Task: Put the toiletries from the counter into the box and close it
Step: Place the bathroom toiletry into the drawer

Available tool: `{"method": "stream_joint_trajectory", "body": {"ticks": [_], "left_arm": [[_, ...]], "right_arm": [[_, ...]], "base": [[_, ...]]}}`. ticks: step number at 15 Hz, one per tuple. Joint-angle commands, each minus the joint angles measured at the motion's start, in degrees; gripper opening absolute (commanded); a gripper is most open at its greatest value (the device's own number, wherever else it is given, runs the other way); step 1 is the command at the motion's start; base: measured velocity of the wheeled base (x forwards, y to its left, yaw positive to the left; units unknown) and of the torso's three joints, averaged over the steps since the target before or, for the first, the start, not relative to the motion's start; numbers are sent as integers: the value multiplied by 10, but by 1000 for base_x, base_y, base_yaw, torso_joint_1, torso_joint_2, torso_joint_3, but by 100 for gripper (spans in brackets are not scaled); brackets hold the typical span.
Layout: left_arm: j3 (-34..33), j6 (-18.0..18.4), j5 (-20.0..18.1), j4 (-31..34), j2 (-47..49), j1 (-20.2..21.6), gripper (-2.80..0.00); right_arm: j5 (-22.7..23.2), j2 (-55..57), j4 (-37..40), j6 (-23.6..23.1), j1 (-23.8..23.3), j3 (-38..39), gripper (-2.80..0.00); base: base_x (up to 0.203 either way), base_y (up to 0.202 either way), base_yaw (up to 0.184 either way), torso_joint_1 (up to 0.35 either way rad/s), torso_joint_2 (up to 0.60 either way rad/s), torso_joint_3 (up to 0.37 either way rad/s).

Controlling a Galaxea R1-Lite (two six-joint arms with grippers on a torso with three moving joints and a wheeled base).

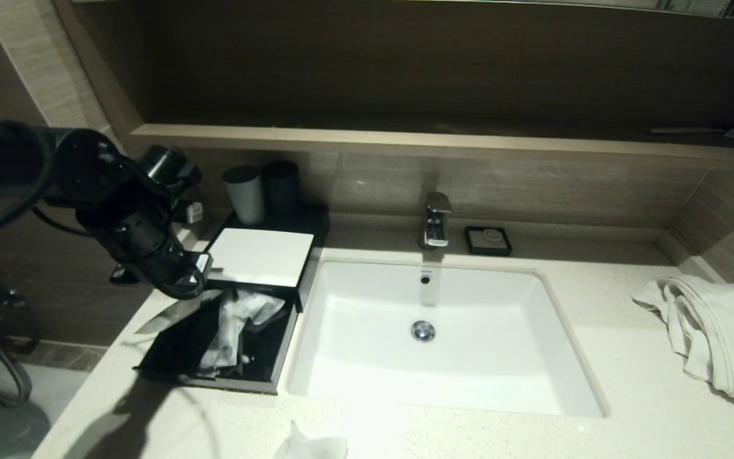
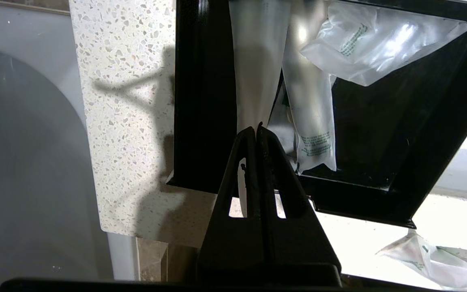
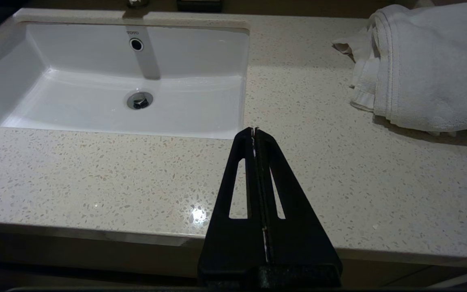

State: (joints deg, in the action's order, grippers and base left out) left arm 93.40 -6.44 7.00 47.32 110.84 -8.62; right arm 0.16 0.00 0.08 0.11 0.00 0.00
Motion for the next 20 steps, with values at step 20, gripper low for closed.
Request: {"method": "stream_joint_trajectory", "body": {"ticks": [20], "left_arm": [[46, 1, 2, -136, 131, 26, -280]], "right_arm": [[0, 0, 0, 0, 0, 0, -280]], "base": [[0, 0, 0, 0, 0, 0]]}}
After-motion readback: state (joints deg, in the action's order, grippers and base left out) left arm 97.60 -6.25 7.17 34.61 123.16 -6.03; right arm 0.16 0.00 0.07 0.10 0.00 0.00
